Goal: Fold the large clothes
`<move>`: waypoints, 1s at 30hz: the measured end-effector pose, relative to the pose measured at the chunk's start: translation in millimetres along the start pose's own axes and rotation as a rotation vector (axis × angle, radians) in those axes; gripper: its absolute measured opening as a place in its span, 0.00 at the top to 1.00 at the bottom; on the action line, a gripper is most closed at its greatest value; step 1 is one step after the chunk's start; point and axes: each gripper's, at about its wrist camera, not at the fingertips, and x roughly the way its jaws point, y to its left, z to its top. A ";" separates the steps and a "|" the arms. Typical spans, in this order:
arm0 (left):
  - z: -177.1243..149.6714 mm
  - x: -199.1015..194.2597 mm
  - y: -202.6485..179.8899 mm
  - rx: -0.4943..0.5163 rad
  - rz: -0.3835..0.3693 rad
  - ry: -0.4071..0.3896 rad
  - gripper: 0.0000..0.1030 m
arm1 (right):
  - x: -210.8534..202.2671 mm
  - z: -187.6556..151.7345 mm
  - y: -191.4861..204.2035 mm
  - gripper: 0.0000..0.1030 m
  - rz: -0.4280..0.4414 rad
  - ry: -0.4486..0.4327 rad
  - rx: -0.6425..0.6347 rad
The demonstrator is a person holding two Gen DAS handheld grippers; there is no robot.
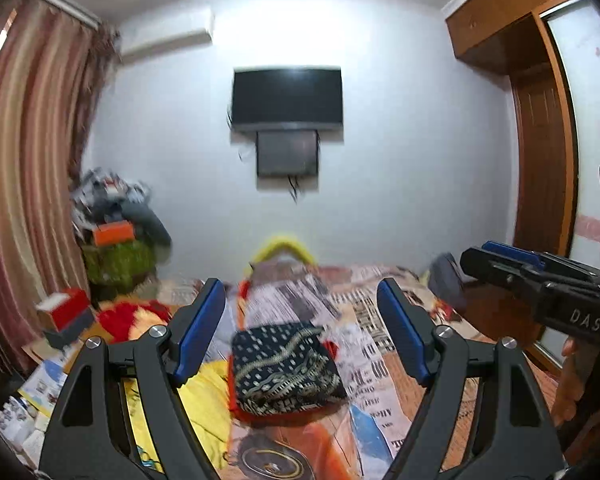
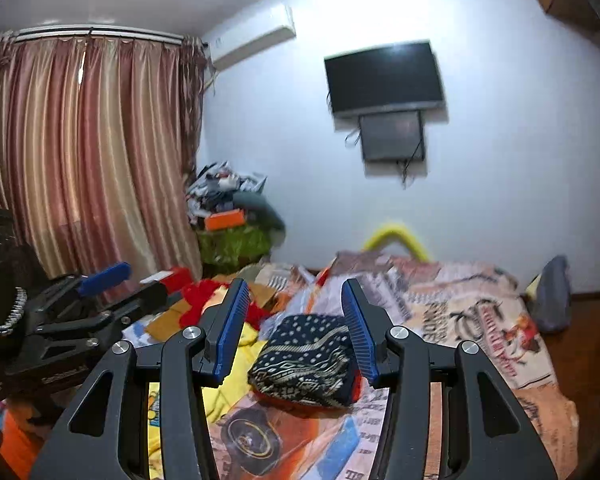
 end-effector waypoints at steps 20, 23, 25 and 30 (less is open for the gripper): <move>-16.2 -48.1 3.1 -0.098 0.059 -0.012 0.06 | -13.8 -15.3 13.8 0.15 -0.149 -0.021 -0.016; -17.4 -46.8 4.6 -0.101 0.057 -0.007 0.06 | -16.5 -18.0 15.2 0.15 -0.157 -0.021 -0.024; -17.4 -46.4 5.8 -0.106 0.053 -0.005 0.06 | -17.6 -19.0 16.2 0.15 -0.160 -0.022 -0.029; -17.0 -45.1 6.6 -0.106 0.053 -0.001 0.05 | -17.5 -21.6 16.7 0.15 -0.160 -0.009 -0.023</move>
